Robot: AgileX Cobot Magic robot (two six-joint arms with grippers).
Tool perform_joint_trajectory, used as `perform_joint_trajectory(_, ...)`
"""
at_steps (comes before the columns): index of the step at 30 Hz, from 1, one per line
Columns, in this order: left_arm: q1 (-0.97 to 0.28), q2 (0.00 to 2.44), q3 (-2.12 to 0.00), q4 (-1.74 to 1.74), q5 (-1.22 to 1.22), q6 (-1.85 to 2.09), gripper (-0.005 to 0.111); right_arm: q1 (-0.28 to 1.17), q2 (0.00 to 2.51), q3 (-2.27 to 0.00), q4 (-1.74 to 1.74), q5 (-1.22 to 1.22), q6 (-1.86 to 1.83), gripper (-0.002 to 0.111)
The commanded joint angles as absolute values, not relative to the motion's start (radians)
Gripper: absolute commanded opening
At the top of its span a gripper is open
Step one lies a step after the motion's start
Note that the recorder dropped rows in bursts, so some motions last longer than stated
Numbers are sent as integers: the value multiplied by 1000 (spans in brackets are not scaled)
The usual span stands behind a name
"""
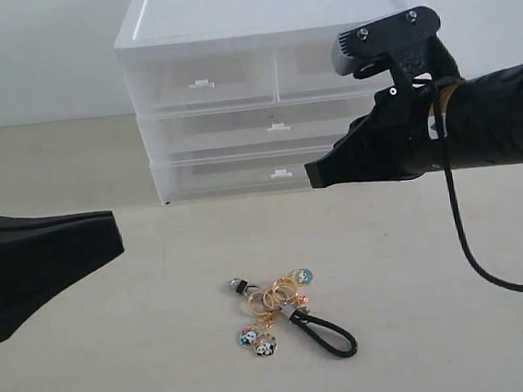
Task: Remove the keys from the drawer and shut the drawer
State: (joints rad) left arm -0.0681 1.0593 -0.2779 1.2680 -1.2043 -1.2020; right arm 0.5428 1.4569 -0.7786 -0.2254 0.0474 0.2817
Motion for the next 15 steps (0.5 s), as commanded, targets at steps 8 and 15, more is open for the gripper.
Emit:
perform_joint_trajectory(8,-68,1053,-275,1255,-1214,-1199,4,542,1446,-776,-224,50,289,0)
perform_joint_trajectory(15,-70,830,-275,882,-997,-1240,4,539,1446,-776,-224,42,289,0)
